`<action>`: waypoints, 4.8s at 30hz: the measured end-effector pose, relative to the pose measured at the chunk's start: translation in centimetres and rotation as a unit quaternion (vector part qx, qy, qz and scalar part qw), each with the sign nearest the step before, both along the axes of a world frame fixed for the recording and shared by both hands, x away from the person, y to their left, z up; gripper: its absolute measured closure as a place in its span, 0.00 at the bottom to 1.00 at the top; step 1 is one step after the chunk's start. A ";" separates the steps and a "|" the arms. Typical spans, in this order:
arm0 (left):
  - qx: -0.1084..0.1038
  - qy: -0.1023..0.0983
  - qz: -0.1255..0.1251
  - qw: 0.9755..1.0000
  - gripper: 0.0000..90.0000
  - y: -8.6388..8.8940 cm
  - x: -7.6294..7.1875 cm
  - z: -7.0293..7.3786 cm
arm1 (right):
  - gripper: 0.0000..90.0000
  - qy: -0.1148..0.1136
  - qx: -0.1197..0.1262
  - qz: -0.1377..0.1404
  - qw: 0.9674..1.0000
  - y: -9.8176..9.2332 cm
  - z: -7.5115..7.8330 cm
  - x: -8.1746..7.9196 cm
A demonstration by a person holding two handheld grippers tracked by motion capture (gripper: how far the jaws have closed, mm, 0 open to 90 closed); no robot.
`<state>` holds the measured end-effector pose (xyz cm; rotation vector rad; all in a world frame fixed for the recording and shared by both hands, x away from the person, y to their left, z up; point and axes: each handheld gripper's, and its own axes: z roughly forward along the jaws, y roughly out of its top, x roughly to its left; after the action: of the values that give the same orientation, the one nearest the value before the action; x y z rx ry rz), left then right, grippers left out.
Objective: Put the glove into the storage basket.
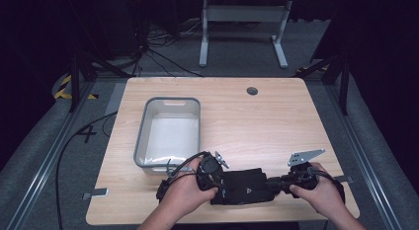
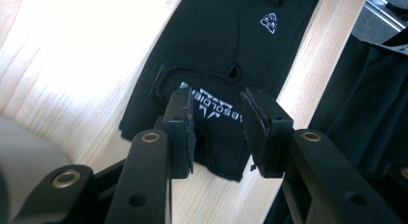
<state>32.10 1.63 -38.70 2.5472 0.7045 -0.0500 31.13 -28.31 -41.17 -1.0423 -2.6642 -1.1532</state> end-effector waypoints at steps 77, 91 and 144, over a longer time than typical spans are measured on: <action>-0.016 -0.048 -0.109 0.993 0.29 -6.7 1.7 -4.9 | 0.74 -0.022 0.044 -0.112 0.993 -7.0 -0.6 0.2; -0.015 -0.056 -0.118 0.991 0.28 -6.6 1.5 -5.9 | 0.73 -0.015 0.050 -0.113 0.992 -7.0 -0.6 0.2; -0.046 -0.036 -0.027 0.998 0.76 -3.2 0.7 4.1 | 0.74 -0.002 0.058 -0.120 0.991 -7.4 -1.2 0.5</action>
<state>32.76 -1.55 -34.60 2.4664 0.5923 -0.0074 31.65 -35.75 -42.34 -1.3678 -2.4916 -1.3315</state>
